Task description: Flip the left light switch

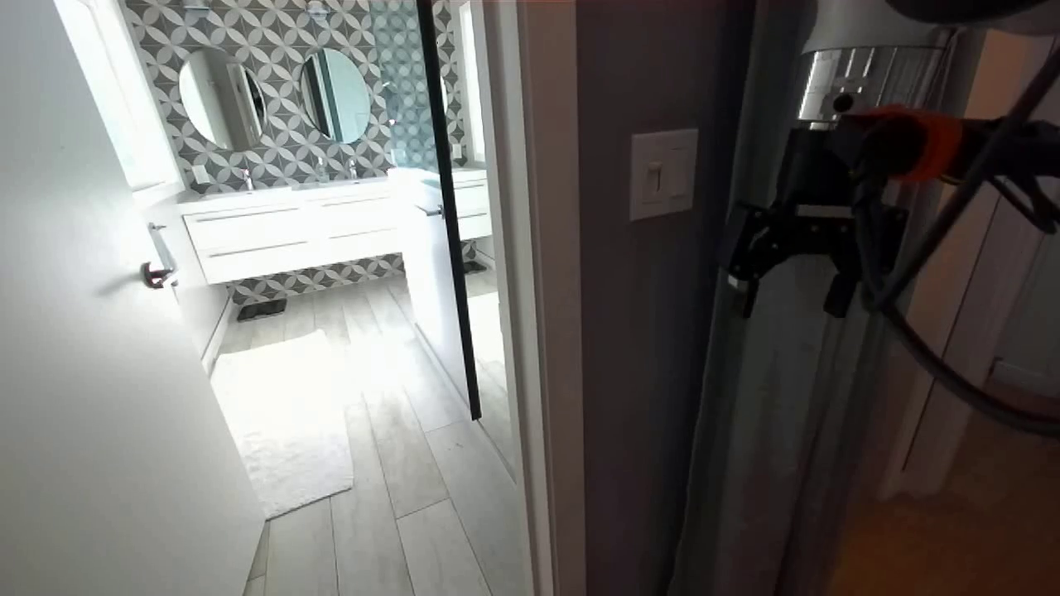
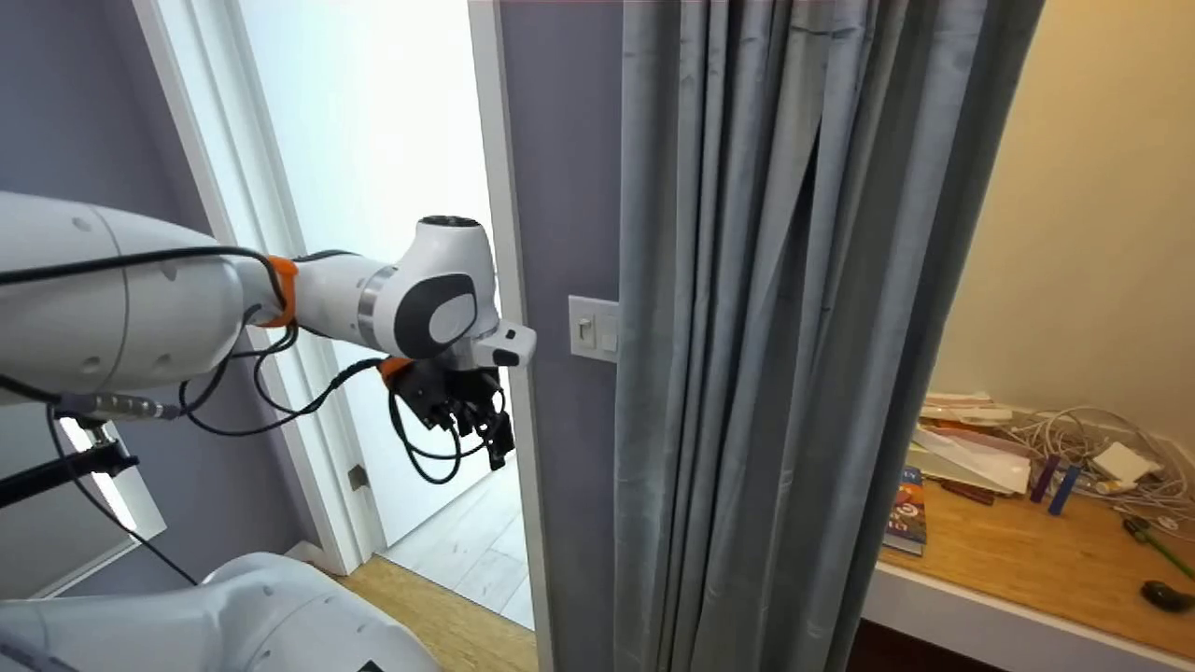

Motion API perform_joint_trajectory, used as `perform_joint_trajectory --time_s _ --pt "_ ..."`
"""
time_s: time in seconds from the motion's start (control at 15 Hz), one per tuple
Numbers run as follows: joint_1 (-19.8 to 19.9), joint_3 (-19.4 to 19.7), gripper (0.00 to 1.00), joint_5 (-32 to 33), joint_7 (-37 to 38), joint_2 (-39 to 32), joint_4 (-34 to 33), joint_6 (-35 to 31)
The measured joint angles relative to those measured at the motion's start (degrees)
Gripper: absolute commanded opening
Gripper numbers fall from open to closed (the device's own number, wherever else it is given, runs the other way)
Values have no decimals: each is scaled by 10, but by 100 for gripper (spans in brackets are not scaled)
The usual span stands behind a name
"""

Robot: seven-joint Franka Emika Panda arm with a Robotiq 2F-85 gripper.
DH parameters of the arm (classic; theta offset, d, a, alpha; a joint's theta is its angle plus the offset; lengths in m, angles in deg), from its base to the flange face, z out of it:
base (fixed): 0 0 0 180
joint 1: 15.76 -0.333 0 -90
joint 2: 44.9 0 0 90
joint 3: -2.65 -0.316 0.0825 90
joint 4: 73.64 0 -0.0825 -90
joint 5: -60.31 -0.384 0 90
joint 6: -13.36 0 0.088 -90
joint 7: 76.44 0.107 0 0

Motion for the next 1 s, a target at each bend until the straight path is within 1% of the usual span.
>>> perform_joint_trajectory --time_s 0.2,0.53,1.0 --pt "19 2 100 -8 26 -13 -1 -97" --pt "48 2 100 -17 92 -44 -1 -245" --pt "54 2 100 -49 212 -70 -1 -406"
